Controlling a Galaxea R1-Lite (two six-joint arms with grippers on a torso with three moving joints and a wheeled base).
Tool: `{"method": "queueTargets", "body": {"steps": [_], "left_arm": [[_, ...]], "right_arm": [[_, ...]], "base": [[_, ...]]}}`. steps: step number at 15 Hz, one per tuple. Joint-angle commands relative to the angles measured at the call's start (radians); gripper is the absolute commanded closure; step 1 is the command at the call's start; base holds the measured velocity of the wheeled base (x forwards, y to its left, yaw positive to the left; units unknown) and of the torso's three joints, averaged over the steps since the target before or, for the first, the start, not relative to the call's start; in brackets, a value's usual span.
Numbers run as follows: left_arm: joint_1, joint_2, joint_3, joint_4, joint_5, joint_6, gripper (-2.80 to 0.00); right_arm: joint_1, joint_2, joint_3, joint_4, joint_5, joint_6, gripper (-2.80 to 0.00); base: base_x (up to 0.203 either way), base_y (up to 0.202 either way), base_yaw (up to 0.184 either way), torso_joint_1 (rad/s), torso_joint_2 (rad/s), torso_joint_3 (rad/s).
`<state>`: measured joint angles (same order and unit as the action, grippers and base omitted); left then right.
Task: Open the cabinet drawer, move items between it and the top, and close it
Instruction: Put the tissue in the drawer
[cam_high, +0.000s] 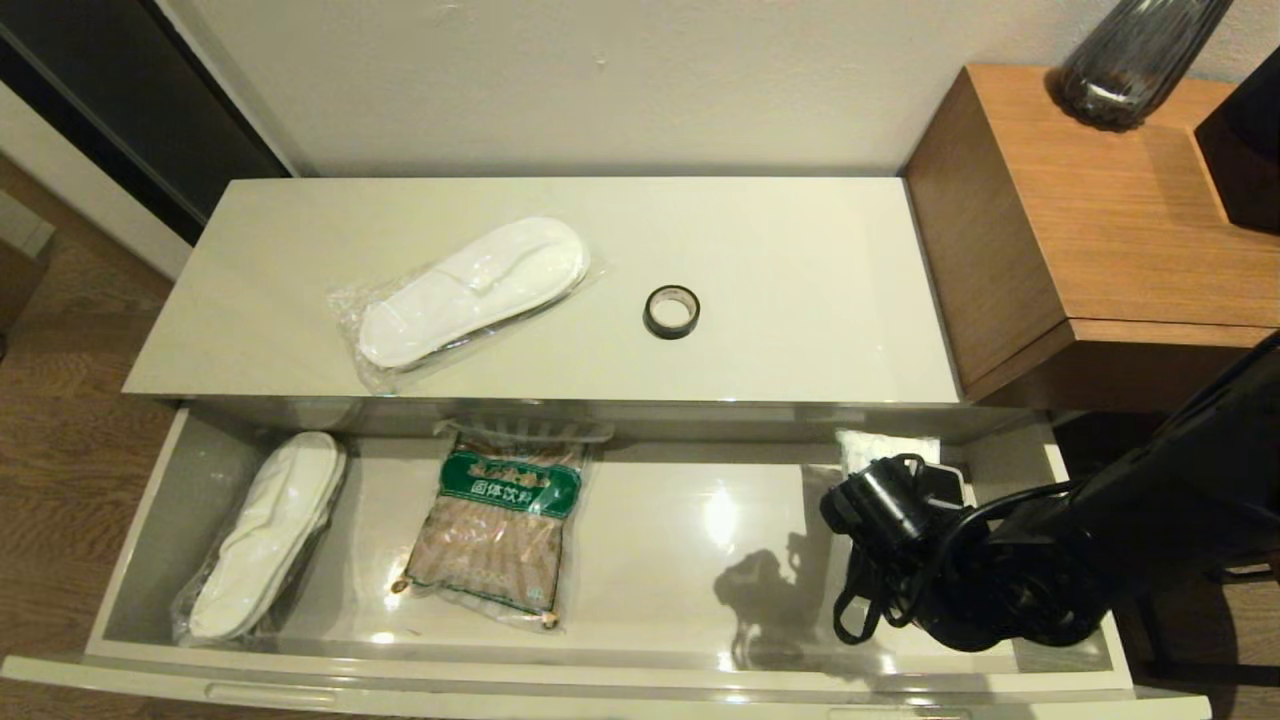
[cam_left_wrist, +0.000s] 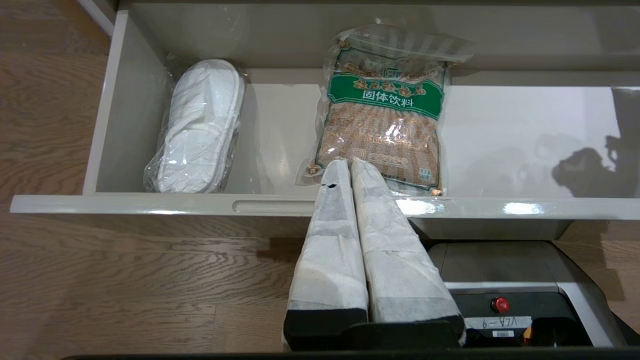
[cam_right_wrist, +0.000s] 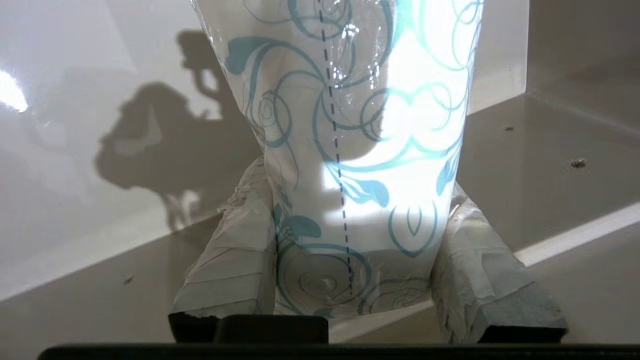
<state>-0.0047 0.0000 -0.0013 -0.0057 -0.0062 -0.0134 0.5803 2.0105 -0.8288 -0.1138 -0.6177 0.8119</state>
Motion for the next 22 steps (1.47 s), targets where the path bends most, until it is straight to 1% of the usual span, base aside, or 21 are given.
{"method": "queueTargets", "body": {"steps": [1,8,12,15,16,20,22], "left_arm": [[0.000,0.000,0.000,0.000,0.000,0.000,0.00],[0.000,0.000,0.001,0.000,0.000,0.000,0.00],[-0.001,0.000,0.000,0.000,0.000,0.000,0.00],[0.000,0.000,0.000,0.000,0.000,0.000,0.00],[0.000,0.000,0.000,0.000,0.000,0.000,0.00],[0.000,0.000,0.000,0.000,0.000,0.000,0.00],[0.000,0.000,0.001,0.000,0.000,0.000,0.00]], "right_arm": [[-0.008,0.024,-0.009,0.000,-0.004,0.006,0.00],[-0.007,0.101,0.003,-0.015,-0.004,0.018,0.00],[-0.007,0.174,-0.002,-0.074,-0.004,0.019,0.00],[-0.007,0.188,0.007,-0.081,-0.005,0.015,0.00],[-0.007,0.186,0.005,-0.080,-0.005,0.017,-2.80],[-0.005,0.125,0.018,-0.061,-0.005,0.009,-2.80],[-0.006,0.068,0.020,-0.018,-0.004,0.007,-2.80]], "base": [[0.000,0.000,0.000,0.000,0.00,0.000],[0.000,0.000,0.000,0.000,0.00,0.000],[0.000,0.000,0.000,0.000,0.00,0.000],[0.000,0.000,0.000,0.000,0.00,0.000],[0.000,0.000,0.000,0.000,0.00,0.000],[0.000,0.000,0.000,0.000,0.00,0.000],[0.000,0.000,0.000,0.000,0.00,0.000]]}}
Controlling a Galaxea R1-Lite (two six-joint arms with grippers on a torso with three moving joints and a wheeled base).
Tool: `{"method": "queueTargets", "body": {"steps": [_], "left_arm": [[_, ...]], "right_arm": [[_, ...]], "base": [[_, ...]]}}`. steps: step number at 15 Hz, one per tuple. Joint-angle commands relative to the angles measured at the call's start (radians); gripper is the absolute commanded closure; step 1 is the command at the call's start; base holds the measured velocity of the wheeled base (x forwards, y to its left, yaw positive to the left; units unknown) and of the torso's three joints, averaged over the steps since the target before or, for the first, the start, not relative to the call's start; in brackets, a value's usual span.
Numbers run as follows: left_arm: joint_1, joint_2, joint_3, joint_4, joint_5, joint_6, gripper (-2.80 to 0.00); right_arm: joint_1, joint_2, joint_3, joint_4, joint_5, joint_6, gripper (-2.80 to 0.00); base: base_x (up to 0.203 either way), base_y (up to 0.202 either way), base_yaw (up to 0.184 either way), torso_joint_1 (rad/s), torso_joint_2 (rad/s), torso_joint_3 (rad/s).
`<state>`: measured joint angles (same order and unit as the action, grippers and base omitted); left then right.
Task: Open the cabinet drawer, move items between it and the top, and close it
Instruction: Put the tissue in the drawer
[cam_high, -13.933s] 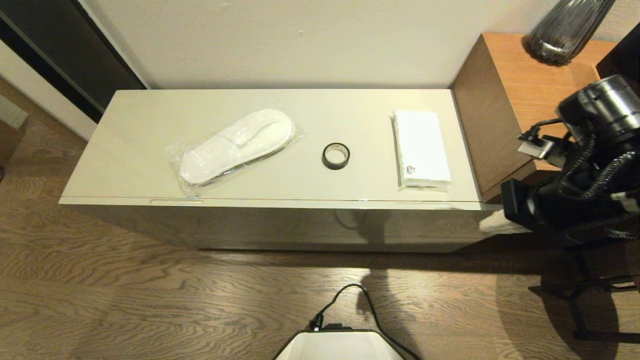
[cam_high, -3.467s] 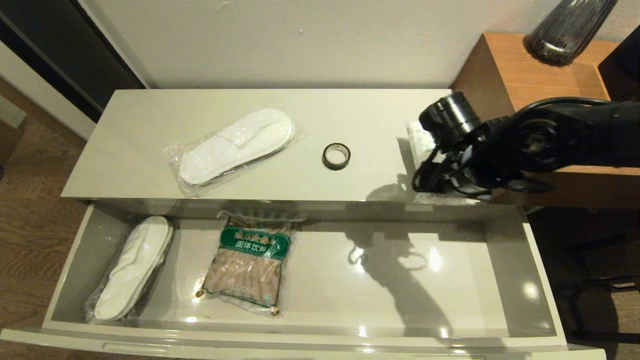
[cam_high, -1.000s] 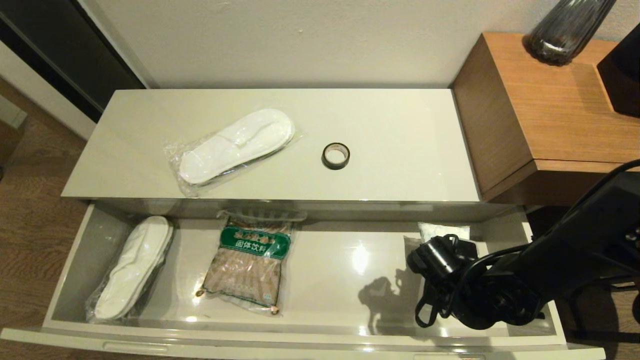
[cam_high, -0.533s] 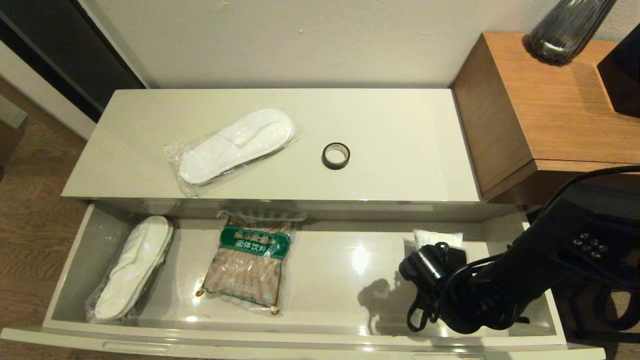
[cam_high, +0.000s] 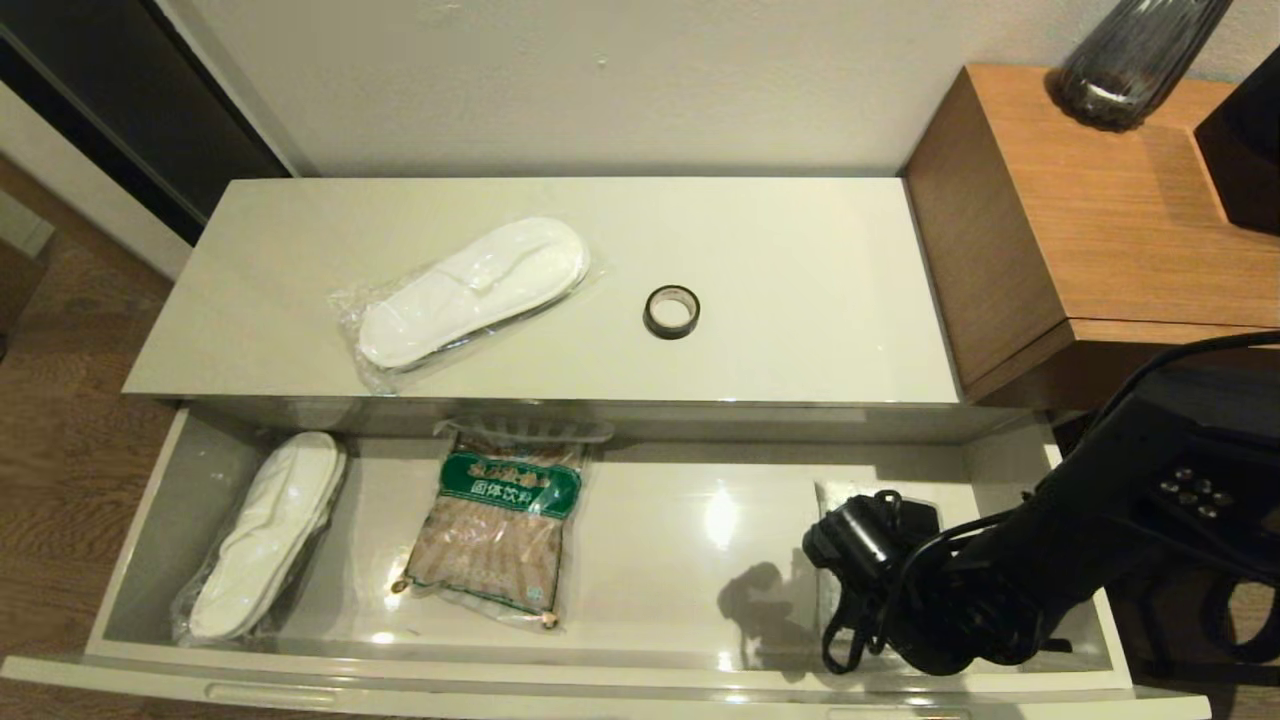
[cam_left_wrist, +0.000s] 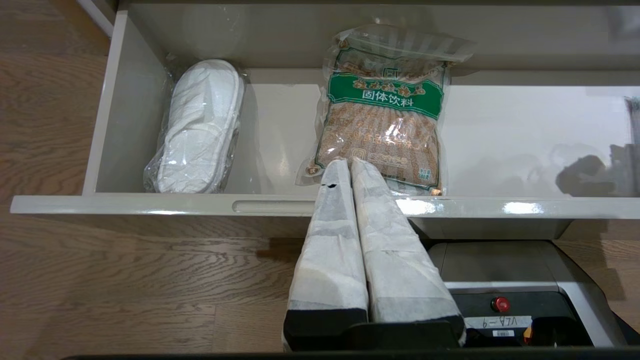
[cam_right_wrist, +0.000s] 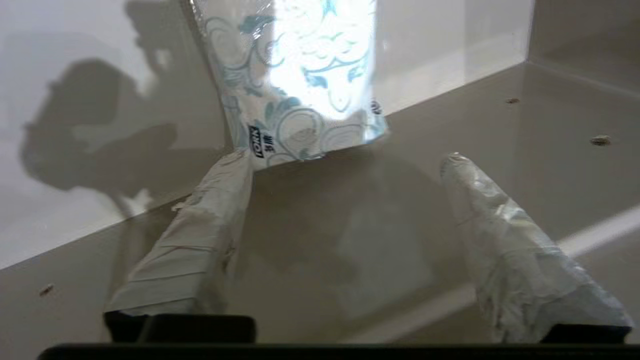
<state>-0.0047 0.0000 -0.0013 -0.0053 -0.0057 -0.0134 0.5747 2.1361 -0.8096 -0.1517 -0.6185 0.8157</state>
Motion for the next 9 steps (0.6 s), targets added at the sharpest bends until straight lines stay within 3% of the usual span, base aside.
{"method": "queueTargets", "body": {"steps": [1,9], "left_arm": [[0.000,0.000,0.001,-0.001,0.000,0.000,0.00],[0.000,0.000,0.000,-0.001,0.000,0.000,0.00]], "right_arm": [[0.000,-0.097,-0.006,0.059,-0.003,0.002,-2.80],[0.039,-0.577,-0.023,0.445,0.009,-0.013,-2.80]], "base": [[0.000,0.000,0.000,0.000,0.00,0.000],[0.000,0.000,0.000,0.000,0.00,0.000]]}}
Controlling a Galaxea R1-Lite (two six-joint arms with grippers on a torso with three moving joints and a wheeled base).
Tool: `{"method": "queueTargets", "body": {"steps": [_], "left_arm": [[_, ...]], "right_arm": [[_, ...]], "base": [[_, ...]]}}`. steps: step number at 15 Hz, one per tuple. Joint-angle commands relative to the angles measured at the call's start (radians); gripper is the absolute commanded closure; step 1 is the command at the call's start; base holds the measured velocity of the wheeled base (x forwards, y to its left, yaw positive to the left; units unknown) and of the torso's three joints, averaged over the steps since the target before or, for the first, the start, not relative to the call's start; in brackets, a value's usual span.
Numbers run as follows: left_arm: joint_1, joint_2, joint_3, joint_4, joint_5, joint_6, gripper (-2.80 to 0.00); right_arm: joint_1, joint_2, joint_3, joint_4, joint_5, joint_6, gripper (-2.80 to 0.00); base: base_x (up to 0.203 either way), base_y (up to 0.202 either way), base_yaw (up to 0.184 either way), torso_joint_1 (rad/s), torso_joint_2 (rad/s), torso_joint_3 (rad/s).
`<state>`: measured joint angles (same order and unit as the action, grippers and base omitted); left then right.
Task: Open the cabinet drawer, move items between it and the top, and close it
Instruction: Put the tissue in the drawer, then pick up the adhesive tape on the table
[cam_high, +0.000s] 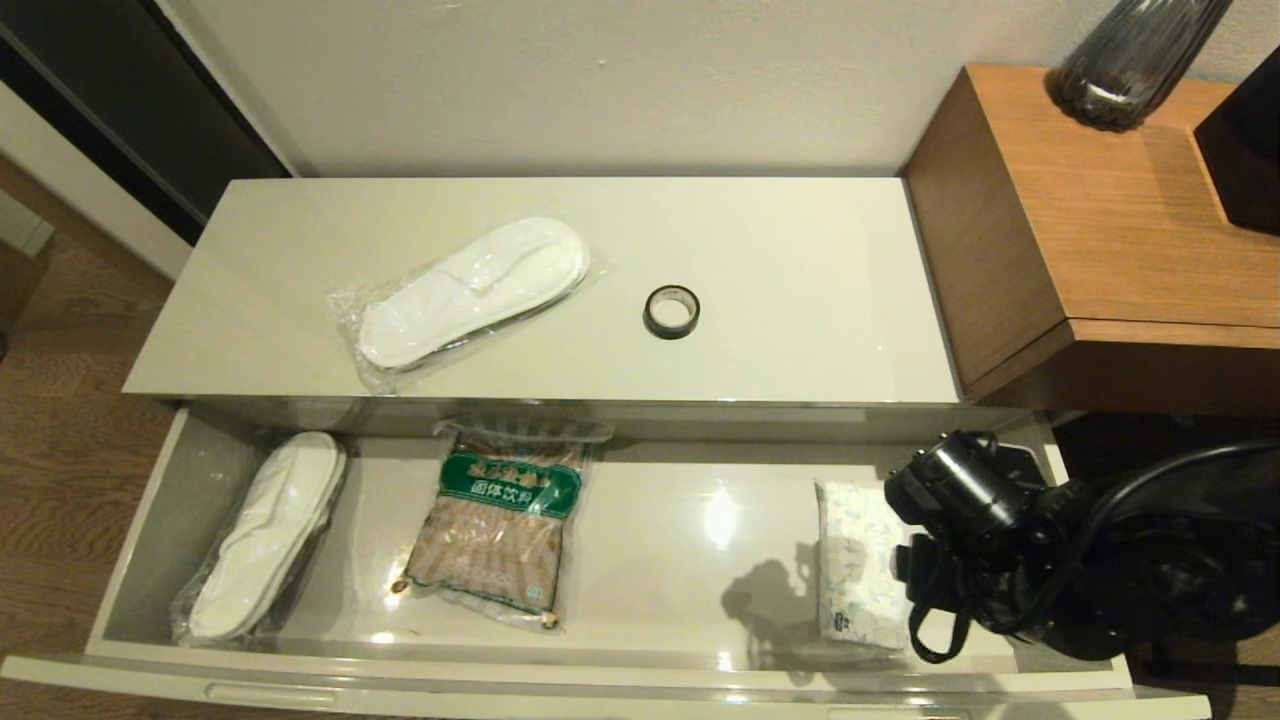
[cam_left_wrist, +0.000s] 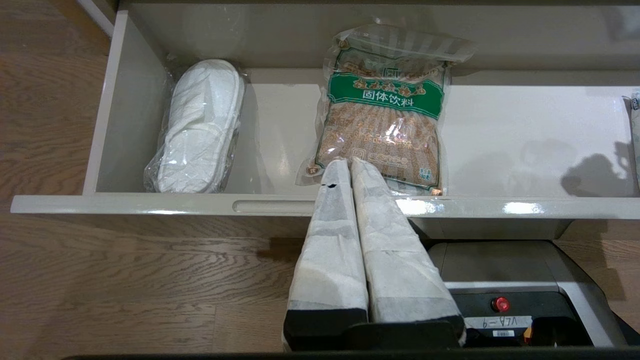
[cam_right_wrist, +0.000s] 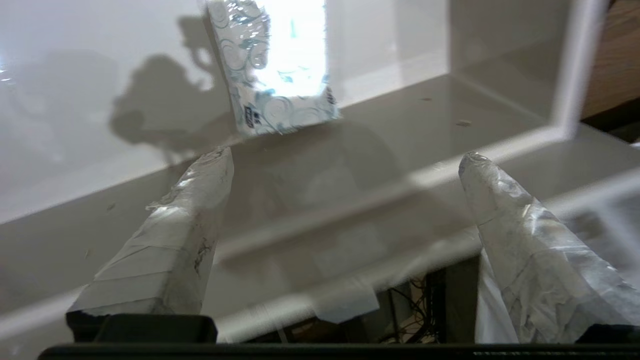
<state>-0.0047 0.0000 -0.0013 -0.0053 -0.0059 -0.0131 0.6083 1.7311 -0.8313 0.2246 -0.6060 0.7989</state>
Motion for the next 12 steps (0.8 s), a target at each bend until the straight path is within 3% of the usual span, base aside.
{"method": "queueTargets", "body": {"steps": [1,5,8,12], "left_arm": [[0.000,0.000,0.000,-0.001,0.000,-0.001,0.00],[0.000,0.000,0.000,-0.001,0.000,-0.001,0.00],[0.000,0.000,0.000,-0.001,0.000,-0.001,0.00],[0.000,0.000,0.000,-0.001,0.000,-0.001,0.00]], "right_arm": [[0.007,-0.257,-0.003,0.135,-0.005,0.001,-2.80],[-0.007,-0.507,-0.039,0.502,-0.027,-0.004,-2.80],[-0.017,-0.560,-0.080,0.542,-0.031,-0.027,-2.80],[-0.004,-0.666,-0.171,0.549,0.046,-0.252,-2.80]], "base": [[0.000,0.000,0.000,0.000,0.00,0.000],[0.000,0.000,0.000,0.000,0.00,0.000],[0.000,0.000,0.000,0.000,0.00,0.000],[0.000,0.000,0.000,0.000,0.00,0.000]]}}
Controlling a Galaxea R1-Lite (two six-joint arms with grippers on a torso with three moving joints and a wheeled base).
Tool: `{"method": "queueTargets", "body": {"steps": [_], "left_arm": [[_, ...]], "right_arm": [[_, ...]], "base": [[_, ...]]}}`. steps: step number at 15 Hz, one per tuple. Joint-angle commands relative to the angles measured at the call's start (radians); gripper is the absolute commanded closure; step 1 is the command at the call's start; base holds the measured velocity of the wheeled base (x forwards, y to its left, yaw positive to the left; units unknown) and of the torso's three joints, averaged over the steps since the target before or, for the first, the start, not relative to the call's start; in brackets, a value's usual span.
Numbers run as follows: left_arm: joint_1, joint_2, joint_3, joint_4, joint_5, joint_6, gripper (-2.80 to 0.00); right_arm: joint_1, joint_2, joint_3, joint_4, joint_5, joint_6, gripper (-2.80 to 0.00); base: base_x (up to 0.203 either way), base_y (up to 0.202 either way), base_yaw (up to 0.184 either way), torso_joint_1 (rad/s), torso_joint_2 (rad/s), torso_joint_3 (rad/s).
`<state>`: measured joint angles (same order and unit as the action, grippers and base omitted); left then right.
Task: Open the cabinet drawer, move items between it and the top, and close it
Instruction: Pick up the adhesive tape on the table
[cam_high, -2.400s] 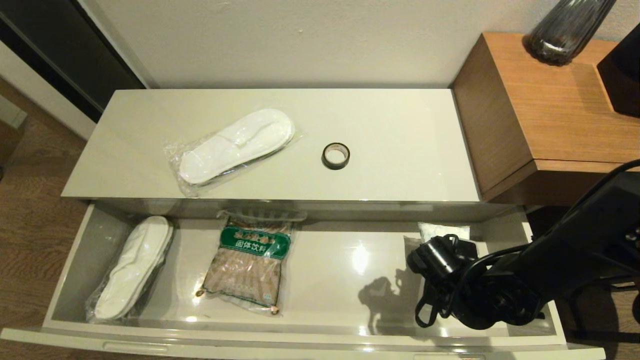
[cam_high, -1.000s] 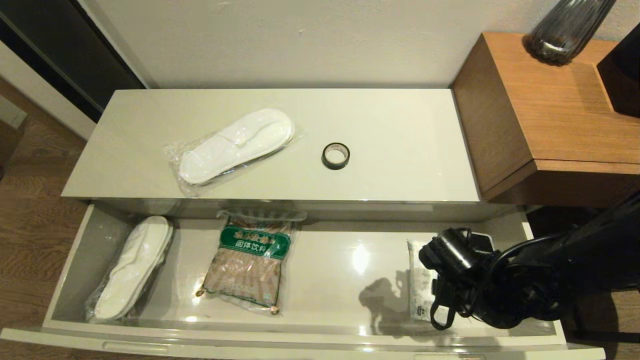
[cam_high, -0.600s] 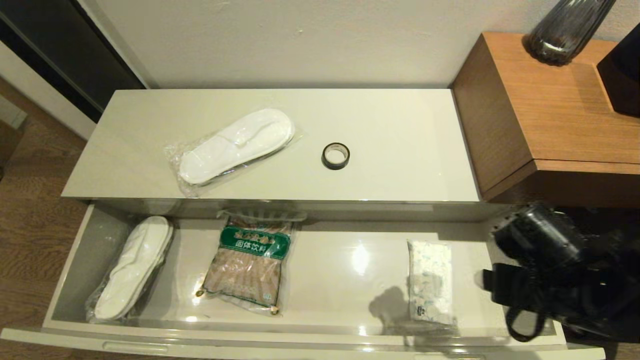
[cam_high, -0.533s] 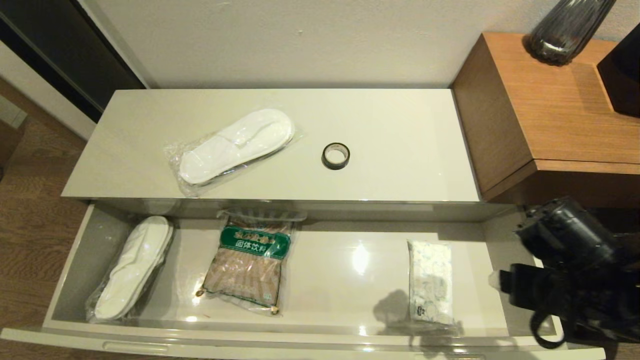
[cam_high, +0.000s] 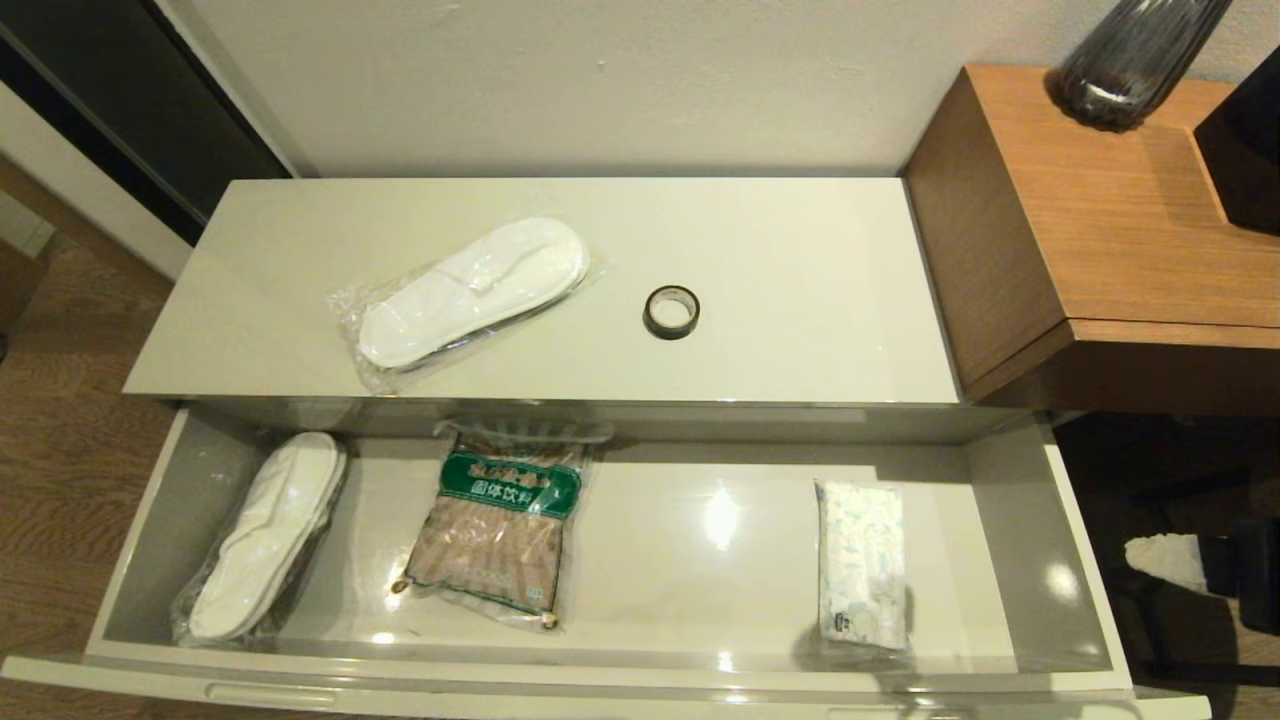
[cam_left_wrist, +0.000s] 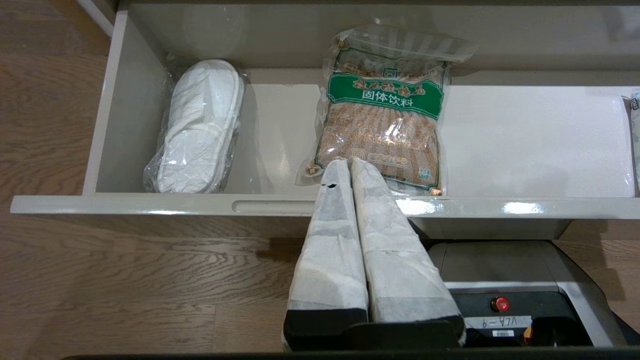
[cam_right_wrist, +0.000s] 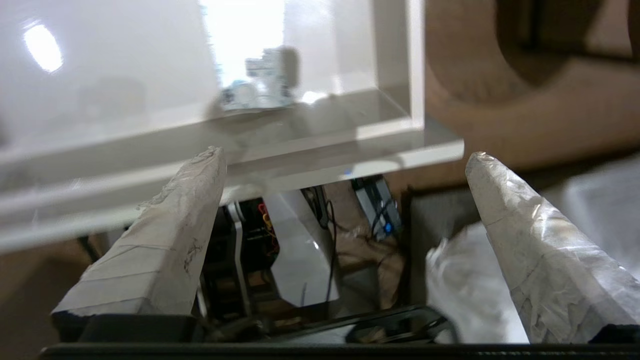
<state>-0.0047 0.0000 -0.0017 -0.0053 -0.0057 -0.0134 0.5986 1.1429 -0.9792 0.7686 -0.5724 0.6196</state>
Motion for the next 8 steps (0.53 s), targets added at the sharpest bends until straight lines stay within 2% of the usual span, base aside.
{"method": "queueTargets", "body": {"steps": [1,2,5,8], "left_arm": [[0.000,0.000,0.000,-0.001,0.000,0.000,0.00],[0.000,0.000,0.000,-0.001,0.000,0.000,0.00],[0.000,0.000,0.000,-0.001,0.000,0.000,0.00],[0.000,0.000,0.000,-0.001,0.000,0.000,0.00]], "right_arm": [[0.007,-0.125,-0.034,0.015,0.023,-0.130,-2.80],[0.007,-0.168,-0.048,0.039,0.029,-0.163,0.00],[0.007,-0.270,-0.136,0.177,0.039,-0.184,0.00],[0.005,-0.298,-0.319,0.344,0.045,-0.165,0.00]], "base": [[0.000,0.000,0.000,0.000,0.00,0.000],[0.000,0.000,0.000,0.000,0.00,0.000],[0.000,0.000,0.000,0.000,0.00,0.000],[0.000,0.000,0.000,0.000,0.00,0.000]]}}
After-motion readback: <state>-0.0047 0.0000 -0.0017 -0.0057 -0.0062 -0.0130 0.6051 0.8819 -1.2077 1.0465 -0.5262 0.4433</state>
